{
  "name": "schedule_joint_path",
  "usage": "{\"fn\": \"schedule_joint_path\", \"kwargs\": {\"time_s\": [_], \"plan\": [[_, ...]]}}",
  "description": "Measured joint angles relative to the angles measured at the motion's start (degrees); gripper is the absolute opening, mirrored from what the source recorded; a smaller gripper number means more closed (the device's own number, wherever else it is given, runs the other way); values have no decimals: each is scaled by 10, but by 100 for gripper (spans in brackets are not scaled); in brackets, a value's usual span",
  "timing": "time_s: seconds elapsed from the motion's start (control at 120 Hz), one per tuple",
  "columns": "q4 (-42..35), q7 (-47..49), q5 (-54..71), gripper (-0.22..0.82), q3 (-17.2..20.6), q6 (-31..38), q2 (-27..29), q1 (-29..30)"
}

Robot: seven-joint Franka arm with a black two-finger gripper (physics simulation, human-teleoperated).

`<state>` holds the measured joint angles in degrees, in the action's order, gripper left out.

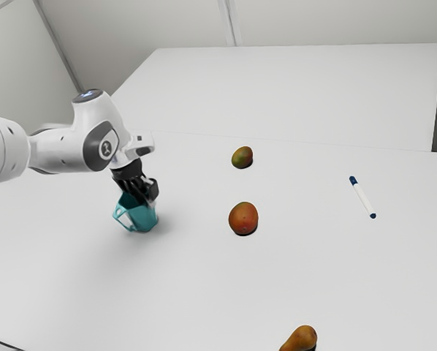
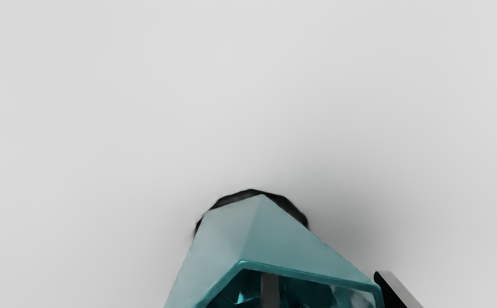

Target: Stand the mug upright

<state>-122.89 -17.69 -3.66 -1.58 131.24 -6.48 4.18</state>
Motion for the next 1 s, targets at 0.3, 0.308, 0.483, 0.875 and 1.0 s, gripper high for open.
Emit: {"fn": "schedule_joint_path", "kwargs": {"time_s": [0.3, 0.308, 0.483, 0.875, 1.0], "plan": [[6, 14, -9, 51, 10, -17, 45, -10], [7, 14, -9, 51, 11, -19, 47, -10], [81, 19, -28, 56, 15, -86, 63, -21], [266, 26, -31, 60, 15, -279, 67, -50], [270, 27, -29, 60, 15, -304, 71, -59]]}}
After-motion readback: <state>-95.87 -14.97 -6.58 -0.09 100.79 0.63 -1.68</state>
